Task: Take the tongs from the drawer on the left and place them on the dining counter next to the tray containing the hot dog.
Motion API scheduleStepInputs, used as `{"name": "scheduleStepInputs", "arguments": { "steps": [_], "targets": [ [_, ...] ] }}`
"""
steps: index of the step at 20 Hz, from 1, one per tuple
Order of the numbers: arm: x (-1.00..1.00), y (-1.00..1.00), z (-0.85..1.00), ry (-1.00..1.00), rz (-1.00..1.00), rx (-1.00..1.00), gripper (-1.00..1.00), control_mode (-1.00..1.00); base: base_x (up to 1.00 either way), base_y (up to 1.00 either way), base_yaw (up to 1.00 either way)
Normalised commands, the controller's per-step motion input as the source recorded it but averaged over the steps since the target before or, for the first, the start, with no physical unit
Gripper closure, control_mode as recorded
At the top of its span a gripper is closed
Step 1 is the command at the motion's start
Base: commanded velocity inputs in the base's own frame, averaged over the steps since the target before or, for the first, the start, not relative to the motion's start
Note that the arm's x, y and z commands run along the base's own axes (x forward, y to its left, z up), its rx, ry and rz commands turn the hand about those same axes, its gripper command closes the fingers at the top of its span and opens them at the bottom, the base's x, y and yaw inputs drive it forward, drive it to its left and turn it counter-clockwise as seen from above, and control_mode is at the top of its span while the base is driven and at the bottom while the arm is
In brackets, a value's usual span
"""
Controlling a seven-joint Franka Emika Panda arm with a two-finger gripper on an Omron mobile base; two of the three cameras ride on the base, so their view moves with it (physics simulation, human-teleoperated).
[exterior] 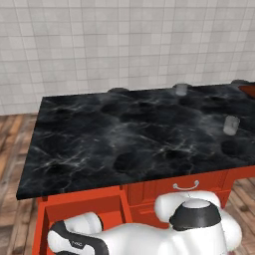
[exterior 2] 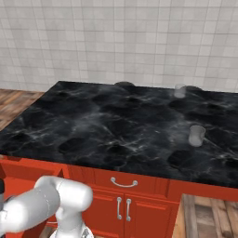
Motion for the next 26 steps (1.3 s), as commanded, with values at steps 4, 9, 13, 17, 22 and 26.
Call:
{"name": "scheduleStepInputs", "arguments": {
  "steps": [4,9,13,17,22,26],
  "targets": [
    [0.00,-0.09,0.36,0.01,0.01,0.00,-1.00,-1.00,0.00,0.00,0.00],
    [0.04,-0.07,0.03,0.06,0.01,0.00,-1.00,-1.00,0.00,0.00,0.00],
    [0.01,-0.02,0.06,0.00,0.00,-0.01,-1.00,-1.00,0.00,0.00,0.00],
    [0.08,-0.05,0.23,0.00,0.01,-0.10,-1.00,-1.00,0.00,0.00,0.00],
    [0.11,-0.10,0.19,0.00,0.04,-0.12,-1.00,-1.00,0.00,0.00,0.00],
    [0.11,-0.06,0.11,-0.01,0.01,-0.13,-1.00,-1.00,0.00,0.00,0.00]
  ]
}}
